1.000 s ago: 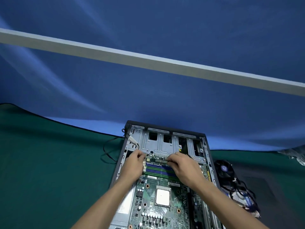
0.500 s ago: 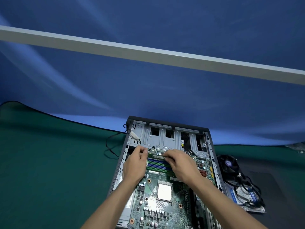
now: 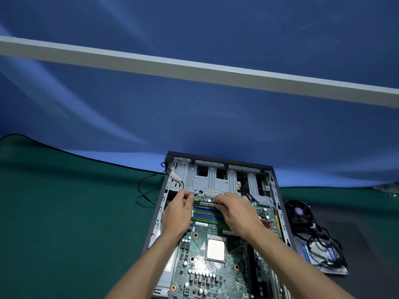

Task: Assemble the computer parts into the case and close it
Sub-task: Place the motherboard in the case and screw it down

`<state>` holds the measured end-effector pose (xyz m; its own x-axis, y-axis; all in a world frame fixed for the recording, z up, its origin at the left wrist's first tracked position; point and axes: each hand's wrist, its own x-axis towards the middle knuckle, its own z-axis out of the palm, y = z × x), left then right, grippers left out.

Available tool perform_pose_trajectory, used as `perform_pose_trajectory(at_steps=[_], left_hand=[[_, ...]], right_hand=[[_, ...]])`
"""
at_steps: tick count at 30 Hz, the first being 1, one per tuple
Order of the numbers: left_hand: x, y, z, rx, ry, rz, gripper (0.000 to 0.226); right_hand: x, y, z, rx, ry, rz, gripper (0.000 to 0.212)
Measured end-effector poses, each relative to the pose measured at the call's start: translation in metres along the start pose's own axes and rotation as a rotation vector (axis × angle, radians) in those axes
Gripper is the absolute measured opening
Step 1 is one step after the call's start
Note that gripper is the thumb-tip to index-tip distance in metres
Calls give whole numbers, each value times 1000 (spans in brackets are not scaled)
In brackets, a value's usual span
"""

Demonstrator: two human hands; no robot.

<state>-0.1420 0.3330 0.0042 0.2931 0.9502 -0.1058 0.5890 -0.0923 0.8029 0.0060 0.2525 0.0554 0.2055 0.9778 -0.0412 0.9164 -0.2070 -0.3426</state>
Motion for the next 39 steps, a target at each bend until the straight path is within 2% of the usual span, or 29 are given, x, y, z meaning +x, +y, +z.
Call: perform_pose_trajectory(at_steps=[14, 31, 39], left_hand=[[-1, 2, -2, 8, 3, -4, 16], [-1, 1, -1, -8, -9, 9, 19], [-1, 1, 1, 59, -17, 27, 18]], right_hand=[[-5, -2, 0, 94, -7, 60, 25], [-5, -3, 4, -3, 42, 4, 28], [-6, -6, 8, -95, 57, -33, 29]])
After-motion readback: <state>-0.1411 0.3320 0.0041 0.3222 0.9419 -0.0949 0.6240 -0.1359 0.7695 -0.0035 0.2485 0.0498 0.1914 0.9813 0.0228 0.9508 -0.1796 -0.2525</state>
